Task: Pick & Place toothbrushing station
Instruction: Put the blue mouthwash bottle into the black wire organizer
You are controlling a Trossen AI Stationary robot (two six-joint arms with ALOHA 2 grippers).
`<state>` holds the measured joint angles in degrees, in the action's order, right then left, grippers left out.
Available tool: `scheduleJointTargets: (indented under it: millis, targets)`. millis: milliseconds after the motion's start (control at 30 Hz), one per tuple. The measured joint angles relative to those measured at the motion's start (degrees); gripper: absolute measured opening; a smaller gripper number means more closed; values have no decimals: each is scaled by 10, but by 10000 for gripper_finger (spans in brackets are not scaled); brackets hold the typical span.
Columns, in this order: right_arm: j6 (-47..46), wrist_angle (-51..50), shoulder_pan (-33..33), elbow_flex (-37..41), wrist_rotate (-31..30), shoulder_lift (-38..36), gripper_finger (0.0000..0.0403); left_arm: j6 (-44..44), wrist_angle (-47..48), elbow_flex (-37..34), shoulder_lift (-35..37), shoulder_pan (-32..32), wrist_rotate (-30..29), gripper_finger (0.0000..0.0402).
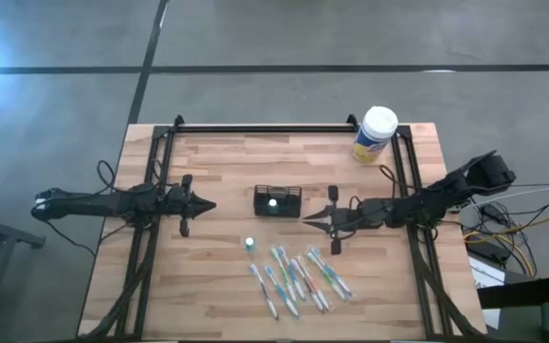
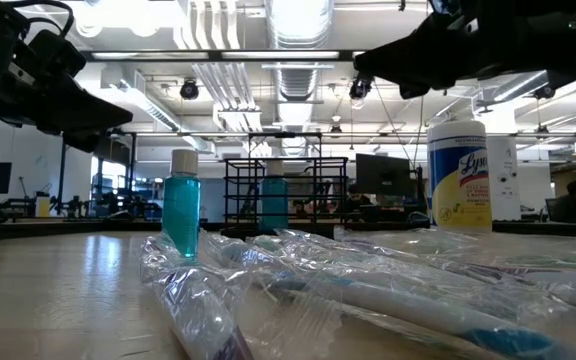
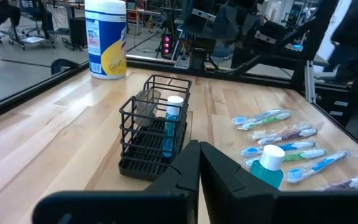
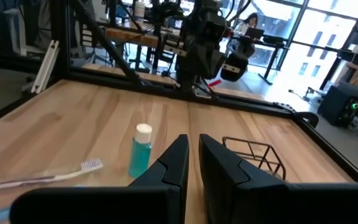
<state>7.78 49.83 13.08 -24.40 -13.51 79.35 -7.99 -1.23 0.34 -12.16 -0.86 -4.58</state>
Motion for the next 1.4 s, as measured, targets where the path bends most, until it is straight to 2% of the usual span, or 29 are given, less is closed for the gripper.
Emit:
scheduleJointTargets:
  millis: [1400]
  targets:
    - [13,-16,0,-5,-1,-1,34,-1,4,0,-1,0,0,10]
